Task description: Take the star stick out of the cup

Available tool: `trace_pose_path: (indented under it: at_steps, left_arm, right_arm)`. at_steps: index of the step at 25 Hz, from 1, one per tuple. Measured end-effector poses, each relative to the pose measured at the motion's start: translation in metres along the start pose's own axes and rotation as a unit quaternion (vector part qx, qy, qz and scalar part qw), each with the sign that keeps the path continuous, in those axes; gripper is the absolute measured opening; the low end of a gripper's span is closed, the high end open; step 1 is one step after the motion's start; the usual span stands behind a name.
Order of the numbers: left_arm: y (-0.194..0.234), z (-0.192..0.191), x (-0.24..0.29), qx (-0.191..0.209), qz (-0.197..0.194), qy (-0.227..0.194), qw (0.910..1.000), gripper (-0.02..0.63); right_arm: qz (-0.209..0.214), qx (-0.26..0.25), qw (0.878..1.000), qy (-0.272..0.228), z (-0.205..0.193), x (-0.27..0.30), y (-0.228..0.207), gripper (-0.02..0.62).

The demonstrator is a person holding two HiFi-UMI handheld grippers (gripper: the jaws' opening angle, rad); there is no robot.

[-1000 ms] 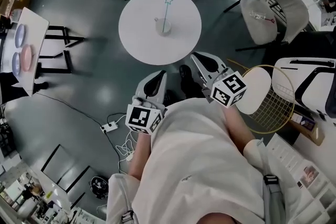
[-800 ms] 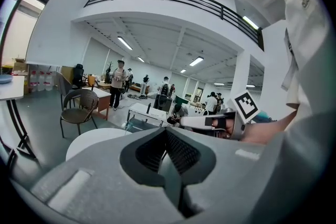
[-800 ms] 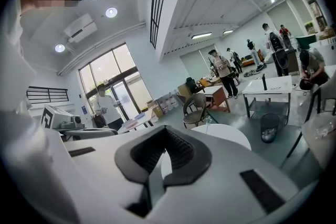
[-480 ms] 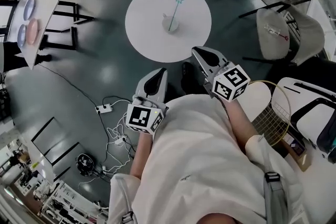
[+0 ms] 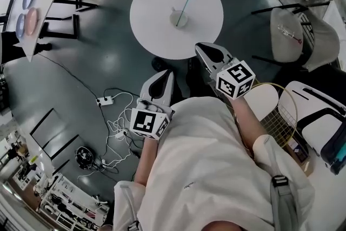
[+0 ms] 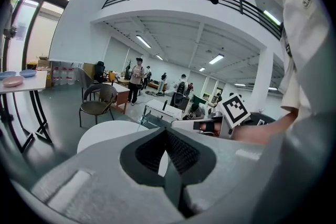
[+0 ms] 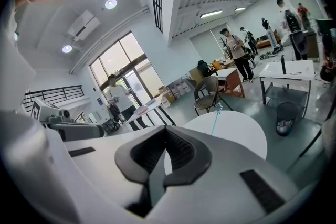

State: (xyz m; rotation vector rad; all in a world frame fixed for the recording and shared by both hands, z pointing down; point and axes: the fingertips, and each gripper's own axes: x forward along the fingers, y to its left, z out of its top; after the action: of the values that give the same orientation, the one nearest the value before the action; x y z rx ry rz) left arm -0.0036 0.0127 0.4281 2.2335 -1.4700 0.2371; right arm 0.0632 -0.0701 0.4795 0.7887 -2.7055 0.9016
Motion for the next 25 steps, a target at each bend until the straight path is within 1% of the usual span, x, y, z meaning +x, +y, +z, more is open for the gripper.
trace_pose_path:
  at_steps: [4,7,13,17,21,22,25]
  left_arm:
    - [0.006,0.004,0.005,0.002,-0.008,0.002,1.0,0.006]
    - [0.009,0.011,0.011,0.001,-0.012,-0.005,0.9999,0.006]
    - [0.007,0.016,0.017,0.001,-0.025,-0.005,0.9997,0.006]
    - [0.011,0.011,0.015,-0.008,-0.022,-0.003,0.9997,0.006]
    - [0.018,0.009,0.013,-0.015,-0.018,0.0,0.9997,0.006]
    - [0.019,0.009,0.012,-0.016,-0.017,0.0,0.9997,0.006]
    - [0.024,0.009,0.011,-0.018,-0.013,-0.002,0.9998,0.006]
  right_arm:
    - [-0.017,0.002,1.0,0.007,0.0,0.015,-0.008,0.008]
    - [-0.025,0.002,1.0,0.011,0.002,0.027,-0.015,0.008]
    - [-0.045,-0.004,0.999,0.026,-0.002,0.048,-0.031,0.011]
    - [-0.056,-0.005,0.998,0.034,-0.007,0.06,-0.043,0.023]
    - [-0.077,0.002,0.996,0.034,-0.011,0.07,-0.057,0.029]
    - [-0.083,0.003,0.996,0.034,-0.012,0.073,-0.061,0.044]
    - [-0.093,0.005,0.995,0.035,-0.016,0.081,-0.069,0.058]
